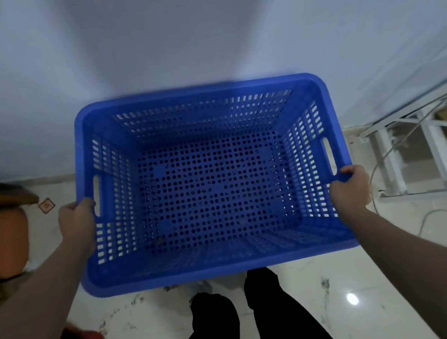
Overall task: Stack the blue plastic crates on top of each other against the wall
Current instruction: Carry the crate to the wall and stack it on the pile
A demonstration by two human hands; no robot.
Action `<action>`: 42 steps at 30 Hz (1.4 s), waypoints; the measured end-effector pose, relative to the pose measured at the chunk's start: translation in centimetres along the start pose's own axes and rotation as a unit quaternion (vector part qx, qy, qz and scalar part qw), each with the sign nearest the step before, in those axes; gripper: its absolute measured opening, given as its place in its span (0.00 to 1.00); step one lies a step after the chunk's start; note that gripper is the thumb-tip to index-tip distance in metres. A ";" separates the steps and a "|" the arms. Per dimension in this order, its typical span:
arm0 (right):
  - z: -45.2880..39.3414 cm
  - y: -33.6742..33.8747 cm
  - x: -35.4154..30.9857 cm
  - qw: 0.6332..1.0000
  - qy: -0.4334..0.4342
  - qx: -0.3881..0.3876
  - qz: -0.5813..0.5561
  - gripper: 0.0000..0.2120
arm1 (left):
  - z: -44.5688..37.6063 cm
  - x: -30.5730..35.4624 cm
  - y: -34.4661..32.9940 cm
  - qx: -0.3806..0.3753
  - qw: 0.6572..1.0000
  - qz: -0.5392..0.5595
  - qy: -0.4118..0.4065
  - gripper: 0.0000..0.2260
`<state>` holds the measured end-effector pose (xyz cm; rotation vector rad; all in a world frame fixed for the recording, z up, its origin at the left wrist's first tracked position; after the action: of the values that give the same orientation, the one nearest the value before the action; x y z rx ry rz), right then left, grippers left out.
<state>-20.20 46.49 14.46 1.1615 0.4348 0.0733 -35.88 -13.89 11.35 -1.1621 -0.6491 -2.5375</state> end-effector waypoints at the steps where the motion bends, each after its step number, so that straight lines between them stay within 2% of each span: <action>1: 0.0 0.0 -0.1 1.000 -0.007 0.004 -0.003 0.17 | 0.1 0.3 0.0 0.001 1.000 -0.007 0.004 0.19; 3: -0.1 -0.1 -0.1 1.000 -0.019 0.000 -0.010 0.16 | -0.3 0.2 0.1 -0.015 1.000 -0.013 0.013 0.25; 5: -0.5 -0.1 0.4 1.000 -0.020 -0.002 -0.023 0.16 | 0.1 -0.1 -0.2 -0.028 0.999 -0.001 0.031 0.25; 9: -0.7 0.0 0.9 1.000 -0.001 0.005 -0.016 0.16 | 0.0 -0.3 -1.1 -0.053 0.998 0.025 0.037 0.12; 10: -0.8 0.2 0.5 1.000 0.003 0.010 -0.002 0.16 | -0.4 -0.3 -1.1 -0.048 0.998 0.034 0.033 0.13; 12: -0.7 0.5 -0.2 0.998 0.016 0.013 0.055 0.17 | -1.6 -0.9 -0.4 -0.023 0.998 0.032 0.040 0.24; 14: -0.4 0.5 -0.8 0.996 0.042 -0.001 0.083 0.19 | -2.7 -2.3 2.0 0.044 0.997 -0.036 0.043 0.38; 15: 0.0 0.3 -0.8 0.994 0.054 -0.013 0.090 0.20 | -3.0 -3.1 3.0 0.061 0.993 -0.098 0.030 0.42; 16: 0.5 -0.1 -0.5 0.992 0.066 -0.027 0.101 0.22 | -3.2 -4.0 3.3 0.045 0.986 -0.162 0.008 0.45; 20: 3.4 -1.2 1.5 0.977 0.125 -0.067 0.158 0.36 | 2.5 -5.7 3.0 -0.030 0.948 -0.314 -0.037 0.42; 23: 4.9 -0.4 4.9 0.984 0.084 -0.079 0.138 0.42 | 5.0 -6.9 4.9 -0.018 0.942 -0.335 -0.032 0.33; 24: 5.5 -0.3 6.3 0.989 0.055 -0.081 0.113 0.42 | 5.4 -7.6 5.5 -0.024 0.946 -0.323 -0.019 0.30; 26: 6.9 -0.2 8.8 0.997 -0.003 -0.080 -0.011 0.38 | 5.8 -8.7 6.2 -0.039 0.958 -0.283 -0.002 0.24; 28: 8.3 -1.0 10.5 0.983 -0.069 -0.079 -0.149 0.34 | 6.3 -8.7 6.3 -0.041 0.968 -0.249 -0.012 0.18; 30: 9.7 -2.4 11.3 0.959 -0.134 -0.088 -0.232 0.36 | 6.9 -8.5 6.5 -0.025 0.968 -0.249 -0.024 0.13; 33: 11.4 -5.5 11.1 0.920 -0.187 -0.111 -0.326 0.33 | 7.5 -8.9 7.1 -0.008 0.987 -0.159 -0.034 0.20; 36: 13.5 -9.1 9.9 0.895 -0.203 -0.179 -0.354 0.24 | 7.6 -10.7 7.1 0.012 1.000 -0.002 0.022 0.19; 39: 15.1 -12.0 9.0 0.873 -0.219 -0.234 -0.369 0.25 | 8.8 -13.8 5.4 0.012 0.984 0.119 0.135 0.24; 42: 15.0 -12.7 8.6 0.848 -0.235 -0.257 -0.400 0.28 | 10.1 -14.3 4.1 0.010 0.971 0.168 0.171 0.28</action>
<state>-8.96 30.69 5.42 0.3714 0.3950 -0.7724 -18.54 -11.46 7.40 -0.7261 -0.3565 -2.3472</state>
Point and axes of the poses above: each hand's wrist, its own z-axis away from the middle knuckle, its own y-axis out of the back of the hand, x = y × z, the point moved 10 cm from there along -z, towards the middle knuckle, and after that the axes turned 12 degrees about z, right-handed, at the moved point
